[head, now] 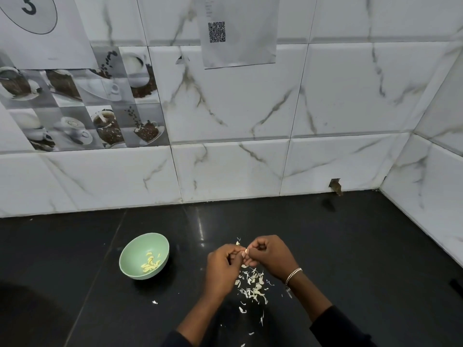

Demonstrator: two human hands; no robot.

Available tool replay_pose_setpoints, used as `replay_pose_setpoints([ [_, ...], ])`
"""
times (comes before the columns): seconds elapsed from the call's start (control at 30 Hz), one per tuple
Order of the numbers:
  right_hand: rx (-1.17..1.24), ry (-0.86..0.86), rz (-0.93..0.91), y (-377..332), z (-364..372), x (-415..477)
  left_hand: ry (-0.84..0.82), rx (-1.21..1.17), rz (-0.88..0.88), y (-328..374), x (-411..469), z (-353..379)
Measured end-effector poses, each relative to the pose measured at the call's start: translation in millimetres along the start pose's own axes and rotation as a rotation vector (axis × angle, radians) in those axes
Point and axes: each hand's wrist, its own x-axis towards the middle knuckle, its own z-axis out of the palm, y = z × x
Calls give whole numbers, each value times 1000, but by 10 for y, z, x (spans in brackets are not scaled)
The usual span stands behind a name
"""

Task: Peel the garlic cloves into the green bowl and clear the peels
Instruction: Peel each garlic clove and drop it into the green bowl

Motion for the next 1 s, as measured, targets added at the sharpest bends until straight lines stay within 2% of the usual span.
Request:
replay_pose_setpoints([
  [0.17,-48,42,-25,6,10,-2,22,66,42,46,-7,26],
  [0.4,71,-11,-13,-11,-31,-16,14,84,69,45,23,3],
  [0.67,59,-7,-42,-35,-57,-25,-7,15,77,133,2,6],
  [1.0,-1,117,-45,8,47,-45,12,-62,14,156,-26,63],
])
